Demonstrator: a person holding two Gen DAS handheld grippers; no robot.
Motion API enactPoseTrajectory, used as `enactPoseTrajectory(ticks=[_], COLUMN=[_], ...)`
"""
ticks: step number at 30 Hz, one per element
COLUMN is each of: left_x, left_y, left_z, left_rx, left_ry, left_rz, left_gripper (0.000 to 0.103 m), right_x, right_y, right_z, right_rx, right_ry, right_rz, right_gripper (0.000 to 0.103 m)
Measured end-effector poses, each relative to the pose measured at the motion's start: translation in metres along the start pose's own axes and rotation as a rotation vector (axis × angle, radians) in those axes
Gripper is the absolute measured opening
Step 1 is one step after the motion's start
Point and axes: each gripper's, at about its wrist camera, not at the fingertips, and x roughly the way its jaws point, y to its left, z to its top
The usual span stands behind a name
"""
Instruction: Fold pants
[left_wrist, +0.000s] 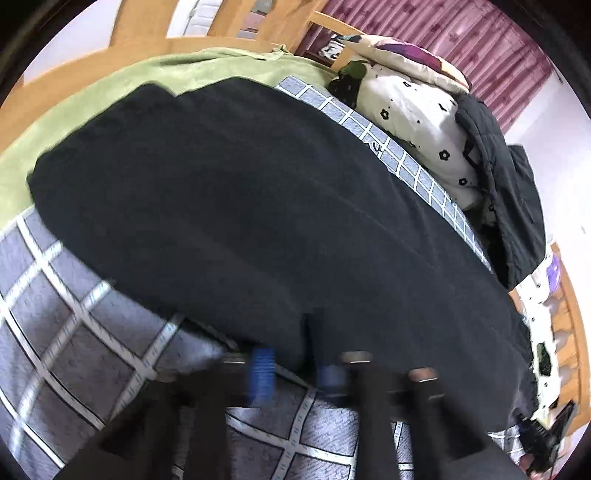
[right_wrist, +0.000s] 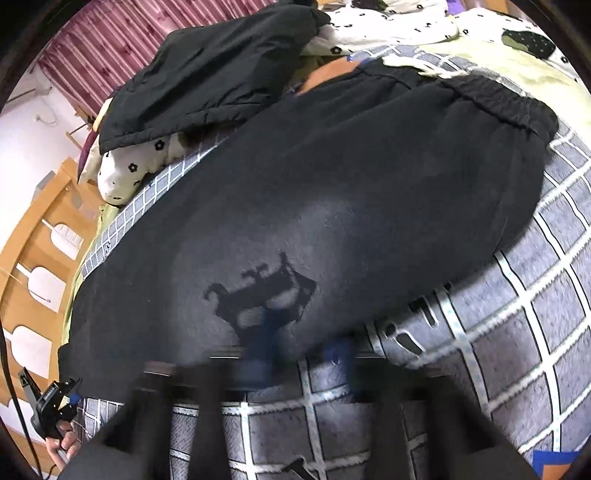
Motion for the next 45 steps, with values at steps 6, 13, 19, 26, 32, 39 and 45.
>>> enactPoseTrajectory(ticks=[6,13,19,26,32,39,45], left_x=[-0.04,-0.042,0.027,0.1,0.127,0.075,0.018], left_y=[-0.04,-0.085,-0.105,-0.119,-0.118,-0.127,-0.106], left_z=[0.03,0.096,0.135,0.151,0.147,0.116,0.064], left_rx=[0.149,0.285,0.321,0.326,0.337,0.336,0.251], left_ry=[-0.142,-0.268,-0.24,-0.188,-0.121,-0.164,-0.102], left_rz=[0.01,0.029,0.094,0.18,0.211,0.16,0.115], left_gripper=[0.012,0.012,0.012,0.012,0.031,0.077,0.077], right_x=[-0.035,-0.048,-0.001,0.079,0.131,0.09,0.017], right_y=[0.041,0.092,0.106,0.111,0.098,0.101,0.07], right_z=[0.031,0.108,0.148,0.173,0.181,0.157,0.105], right_rx=[-0.098,-0.235,-0.32,-0.378,-0.3,-0.382,-0.323], right_ry=[-0.117,-0.176,-0.163,-0.139,-0.072,-0.033,-0.053], right_rz=[-0.004,0.006,0.02,-0.047,-0.075,-0.065,-0.106], right_gripper=[0.011,0.01,0.011,0.011,0.028,0.052,0.056])
